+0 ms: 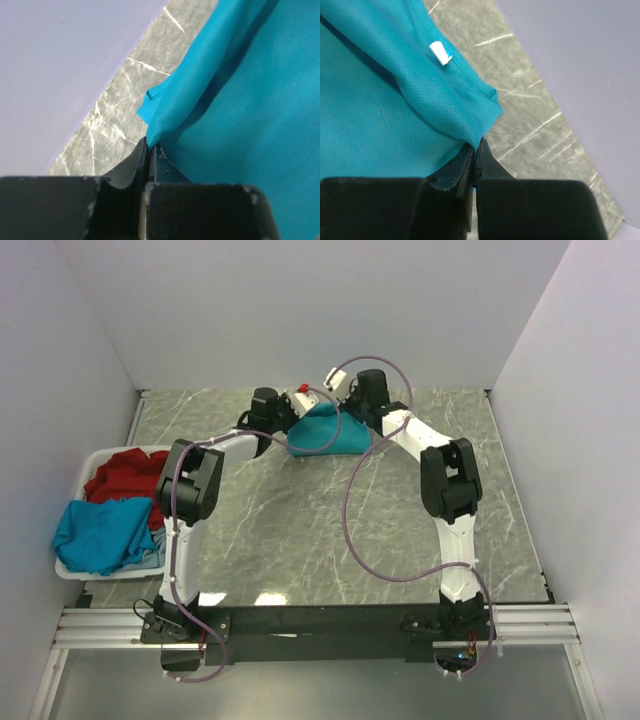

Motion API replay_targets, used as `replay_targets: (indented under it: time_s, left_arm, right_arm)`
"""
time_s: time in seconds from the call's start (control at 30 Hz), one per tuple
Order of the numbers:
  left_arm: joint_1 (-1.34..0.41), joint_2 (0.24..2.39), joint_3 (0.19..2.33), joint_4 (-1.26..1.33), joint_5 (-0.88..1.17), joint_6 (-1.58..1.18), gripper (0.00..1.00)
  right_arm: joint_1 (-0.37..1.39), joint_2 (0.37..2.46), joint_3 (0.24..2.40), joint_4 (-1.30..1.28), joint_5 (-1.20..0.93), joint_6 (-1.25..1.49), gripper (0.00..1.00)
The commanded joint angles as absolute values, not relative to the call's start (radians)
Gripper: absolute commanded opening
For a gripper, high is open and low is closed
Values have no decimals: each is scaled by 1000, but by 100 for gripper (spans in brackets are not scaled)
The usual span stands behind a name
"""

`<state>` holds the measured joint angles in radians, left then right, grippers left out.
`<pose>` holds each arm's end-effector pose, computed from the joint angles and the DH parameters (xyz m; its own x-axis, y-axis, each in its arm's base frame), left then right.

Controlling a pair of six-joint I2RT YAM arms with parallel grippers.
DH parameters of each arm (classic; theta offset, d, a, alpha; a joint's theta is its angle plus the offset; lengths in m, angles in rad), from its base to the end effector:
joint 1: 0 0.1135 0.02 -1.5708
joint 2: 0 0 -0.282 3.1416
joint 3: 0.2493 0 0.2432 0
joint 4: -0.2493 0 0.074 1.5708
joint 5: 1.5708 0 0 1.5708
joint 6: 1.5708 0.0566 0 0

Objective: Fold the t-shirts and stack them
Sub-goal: Fold the tshirt

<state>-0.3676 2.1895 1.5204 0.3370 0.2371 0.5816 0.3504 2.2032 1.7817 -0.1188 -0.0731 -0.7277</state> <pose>0.4876 -0.2020 0.2020 0.0515 0.5524 -0.8320 0.6322 0.6269 0.4554 0.5040 0.1886 0.2322 -0.0939 -0.7406 -0.6653 -0.6209 0.5660 -0.5424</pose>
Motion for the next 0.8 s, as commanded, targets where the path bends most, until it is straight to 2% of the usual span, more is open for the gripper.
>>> replay_targets:
  time_s: [0.0,0.23,0.47,0.6,0.77]
  left_arm:
    - [-364,2186,1568,397,212,558,0]
    - [-365,1965,1341,434,360,584,0]
    - [-397,1668,1045,302,567,641,0]
    - [-460,1547,936,163,623,676,0]
    - [-593,1479,841,58,600,660,0]
  right_arm:
    - [342,2197,1816,-61,-48,-706,0]
    - [339,1995,1629,-57,-171,-703,0]
    - [348,1714,1308,-130,-363,-715,0]
    - [370,1565,1120,-236,-468,-836,0]
    - [452,1402,881,-351,-404,-994,0]
